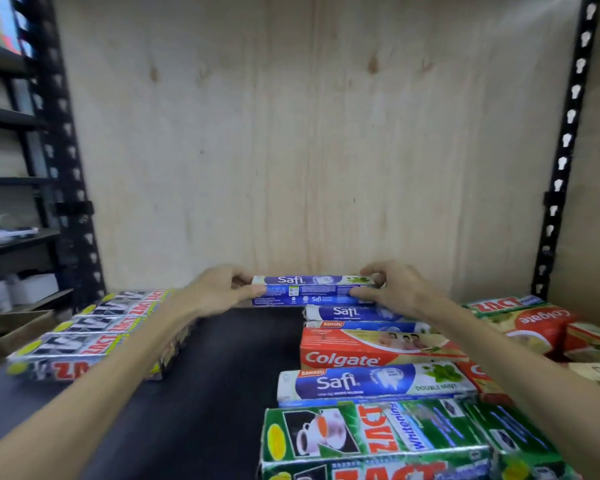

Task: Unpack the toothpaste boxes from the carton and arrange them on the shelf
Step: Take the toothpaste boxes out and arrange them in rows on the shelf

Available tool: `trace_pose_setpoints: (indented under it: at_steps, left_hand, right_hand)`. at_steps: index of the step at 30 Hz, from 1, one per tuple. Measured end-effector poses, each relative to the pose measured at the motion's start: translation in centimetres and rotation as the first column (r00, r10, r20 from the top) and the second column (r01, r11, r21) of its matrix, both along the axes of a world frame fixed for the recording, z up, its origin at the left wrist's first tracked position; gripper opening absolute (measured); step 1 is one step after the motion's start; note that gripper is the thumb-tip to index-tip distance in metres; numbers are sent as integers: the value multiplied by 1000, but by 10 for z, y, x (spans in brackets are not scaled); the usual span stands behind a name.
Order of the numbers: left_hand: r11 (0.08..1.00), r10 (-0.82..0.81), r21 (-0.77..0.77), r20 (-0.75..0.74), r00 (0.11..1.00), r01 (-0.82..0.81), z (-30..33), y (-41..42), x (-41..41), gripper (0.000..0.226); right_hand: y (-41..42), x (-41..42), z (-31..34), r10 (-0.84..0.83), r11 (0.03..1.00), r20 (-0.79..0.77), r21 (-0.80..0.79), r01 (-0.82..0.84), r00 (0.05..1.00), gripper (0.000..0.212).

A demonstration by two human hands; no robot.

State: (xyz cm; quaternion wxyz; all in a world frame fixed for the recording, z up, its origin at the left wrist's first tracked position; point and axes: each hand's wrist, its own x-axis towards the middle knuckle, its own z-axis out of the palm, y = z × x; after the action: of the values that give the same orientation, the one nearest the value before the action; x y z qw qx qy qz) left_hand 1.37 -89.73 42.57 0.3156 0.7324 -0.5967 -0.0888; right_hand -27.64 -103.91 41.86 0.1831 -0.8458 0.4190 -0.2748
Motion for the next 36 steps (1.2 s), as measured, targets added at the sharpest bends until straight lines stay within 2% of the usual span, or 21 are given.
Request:
trace_pose_setpoints:
  at_steps: [4, 8, 11, 15, 20, 24, 29, 32, 36]
  left_hand:
    - [997, 79, 3, 61, 995, -79, 6, 18, 49, 26]
    - [998, 58, -20, 0, 998, -58, -6, 21, 73, 6]
    - [999, 31, -31, 15, 999, -30, -14, 16, 84, 12]
    - [994, 63, -92, 10, 998, -62, -16, 17, 89, 19]
    - [979, 118, -166, -27, 993, -121, -23, 16, 86, 15]
    - [973, 161, -168, -12, 987, -160, -23, 18, 83, 19]
    - [972, 195, -156, 127, 972, -175, -25, 11, 76, 25]
    - [965, 224, -162, 106, 969, -206, -24, 10, 75, 35]
    - [963, 229, -164, 78, 970, -214, -25, 12, 77, 36]
  right_hand:
    - [9, 47, 5, 52, 997, -32, -47, -53, 998, 52]
    - [12, 82, 5, 54, 993, -44, -104, -58, 998, 43]
    - [9, 93, 2, 44, 993, -19, -113, -46, 999, 44]
    - [3, 98, -6, 51, 998, 62, -23, -50, 997, 52]
    - [2, 93, -11, 6, 1000, 24, 10, -6, 1000, 56]
    - [1, 91, -9, -29, 999, -21, -17, 29, 999, 52]
    - [2, 93, -8, -57, 998, -68, -37, 54, 996, 46]
    - [4, 96, -11, -52, 997, -63, -56, 49, 997, 46]
    - [8, 96, -12, 13, 997, -1, -73, -13, 1000, 54]
